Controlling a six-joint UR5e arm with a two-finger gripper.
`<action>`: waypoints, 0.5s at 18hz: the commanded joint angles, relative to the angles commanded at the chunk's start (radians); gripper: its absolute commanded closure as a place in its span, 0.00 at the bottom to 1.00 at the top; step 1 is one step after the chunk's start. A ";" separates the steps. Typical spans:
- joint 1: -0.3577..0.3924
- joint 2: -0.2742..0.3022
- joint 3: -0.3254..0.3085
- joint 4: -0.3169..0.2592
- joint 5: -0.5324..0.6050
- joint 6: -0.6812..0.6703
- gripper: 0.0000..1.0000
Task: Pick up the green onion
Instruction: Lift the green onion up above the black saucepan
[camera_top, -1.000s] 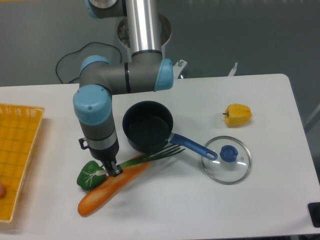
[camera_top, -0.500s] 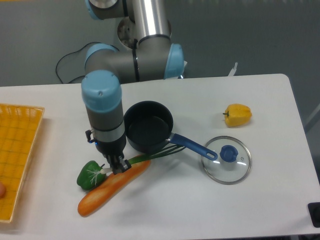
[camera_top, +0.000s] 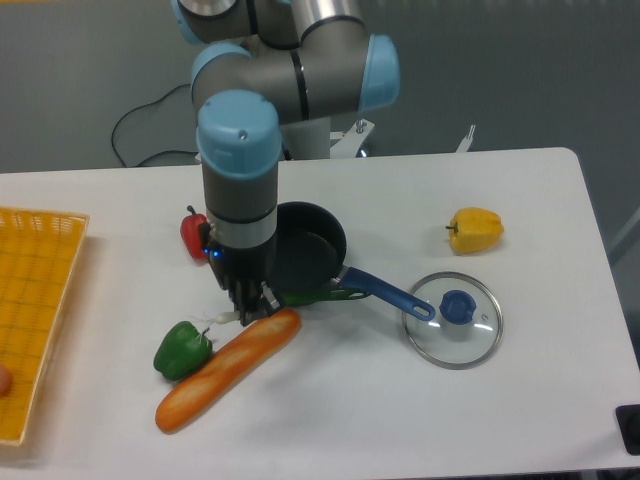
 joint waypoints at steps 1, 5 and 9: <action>0.005 0.011 0.000 -0.012 -0.009 0.000 1.00; 0.020 0.040 -0.003 -0.043 -0.017 0.000 1.00; 0.046 0.075 -0.008 -0.101 -0.046 0.002 1.00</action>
